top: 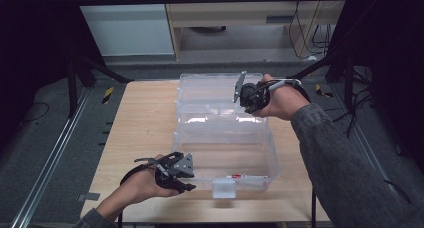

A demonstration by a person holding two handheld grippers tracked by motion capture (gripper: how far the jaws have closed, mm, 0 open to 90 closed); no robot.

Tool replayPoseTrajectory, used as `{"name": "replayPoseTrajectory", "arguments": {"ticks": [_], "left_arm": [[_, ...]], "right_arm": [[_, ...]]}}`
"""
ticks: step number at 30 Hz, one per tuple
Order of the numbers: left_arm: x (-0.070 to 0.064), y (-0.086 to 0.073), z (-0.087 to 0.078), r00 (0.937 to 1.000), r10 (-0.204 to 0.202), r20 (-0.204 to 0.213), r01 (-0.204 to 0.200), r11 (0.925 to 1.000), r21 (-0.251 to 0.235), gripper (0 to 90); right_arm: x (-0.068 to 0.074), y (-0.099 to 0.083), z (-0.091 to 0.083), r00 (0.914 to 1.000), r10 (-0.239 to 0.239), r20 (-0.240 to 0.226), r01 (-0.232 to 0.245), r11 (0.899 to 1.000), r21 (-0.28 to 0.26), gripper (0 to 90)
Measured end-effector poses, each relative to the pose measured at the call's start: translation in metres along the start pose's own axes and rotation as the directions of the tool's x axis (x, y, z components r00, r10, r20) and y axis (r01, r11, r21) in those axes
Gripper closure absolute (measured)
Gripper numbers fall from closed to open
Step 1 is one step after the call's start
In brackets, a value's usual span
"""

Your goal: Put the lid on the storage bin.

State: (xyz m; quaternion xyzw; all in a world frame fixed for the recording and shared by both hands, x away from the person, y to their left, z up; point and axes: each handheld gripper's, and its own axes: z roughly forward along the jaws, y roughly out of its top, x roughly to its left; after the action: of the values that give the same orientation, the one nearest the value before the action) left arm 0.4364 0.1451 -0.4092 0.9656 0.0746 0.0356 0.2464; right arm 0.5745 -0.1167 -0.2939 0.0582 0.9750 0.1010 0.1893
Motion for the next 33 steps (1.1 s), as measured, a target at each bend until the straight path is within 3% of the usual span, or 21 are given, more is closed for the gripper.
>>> {"name": "replayPoseTrajectory", "arguments": {"ticks": [14,27,33], "left_arm": [[0.0014,-0.0031,0.003,0.9997,-0.012,-0.023,0.012,0.9998,0.018,79.1],[0.0053,-0.0042,0.0033,1.0,0.004,0.001,-0.004,1.0,0.008,80.7],[0.009,-0.005,0.0041,0.9998,-0.018,0.012,0.018,0.9998,-0.006,79.2]], "right_arm": [[0.0012,0.0015,0.0005,1.0,-0.003,-0.006,0.003,1.0,-0.009,78.3],[-0.0004,0.0056,0.0036,0.9999,-0.012,-0.01,0.012,1.0,-0.01,82.6],[-0.0018,0.005,0.0043,0.9999,-0.013,-0.005,0.013,1.0,-0.01,82.7]]}}
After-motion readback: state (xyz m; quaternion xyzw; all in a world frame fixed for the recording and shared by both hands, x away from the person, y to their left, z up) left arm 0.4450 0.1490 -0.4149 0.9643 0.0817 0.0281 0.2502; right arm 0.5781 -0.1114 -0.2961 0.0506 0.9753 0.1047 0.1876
